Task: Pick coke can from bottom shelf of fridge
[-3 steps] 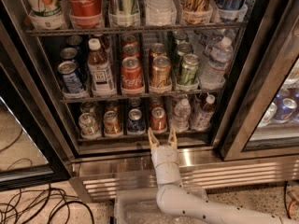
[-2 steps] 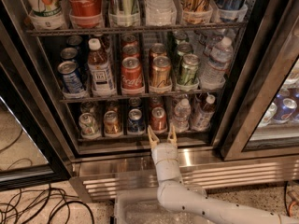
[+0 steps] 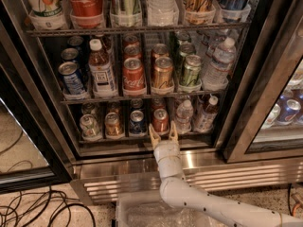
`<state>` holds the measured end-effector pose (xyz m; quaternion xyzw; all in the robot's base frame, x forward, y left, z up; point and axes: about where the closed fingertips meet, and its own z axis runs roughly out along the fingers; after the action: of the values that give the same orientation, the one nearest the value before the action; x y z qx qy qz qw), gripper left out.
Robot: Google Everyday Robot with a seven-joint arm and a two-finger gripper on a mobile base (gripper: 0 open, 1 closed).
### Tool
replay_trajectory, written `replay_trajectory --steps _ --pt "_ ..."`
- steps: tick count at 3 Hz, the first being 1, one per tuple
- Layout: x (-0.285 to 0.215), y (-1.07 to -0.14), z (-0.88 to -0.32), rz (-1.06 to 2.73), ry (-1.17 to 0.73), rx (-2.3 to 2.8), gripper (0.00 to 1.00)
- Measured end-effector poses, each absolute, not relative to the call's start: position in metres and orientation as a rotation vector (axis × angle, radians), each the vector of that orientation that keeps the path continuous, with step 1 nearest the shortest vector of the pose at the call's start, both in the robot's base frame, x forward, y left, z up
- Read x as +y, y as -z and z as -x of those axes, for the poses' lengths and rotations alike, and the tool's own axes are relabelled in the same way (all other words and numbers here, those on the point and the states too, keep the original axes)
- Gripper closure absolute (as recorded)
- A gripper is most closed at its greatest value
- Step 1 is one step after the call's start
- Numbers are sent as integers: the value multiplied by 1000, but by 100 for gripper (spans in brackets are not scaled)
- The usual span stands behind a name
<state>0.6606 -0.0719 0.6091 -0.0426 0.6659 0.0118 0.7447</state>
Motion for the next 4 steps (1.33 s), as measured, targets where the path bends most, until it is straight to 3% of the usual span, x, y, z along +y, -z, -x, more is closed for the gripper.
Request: replay_trajectory --steps 4 --pt "-73 -612 -706 105 -38 1453 39"
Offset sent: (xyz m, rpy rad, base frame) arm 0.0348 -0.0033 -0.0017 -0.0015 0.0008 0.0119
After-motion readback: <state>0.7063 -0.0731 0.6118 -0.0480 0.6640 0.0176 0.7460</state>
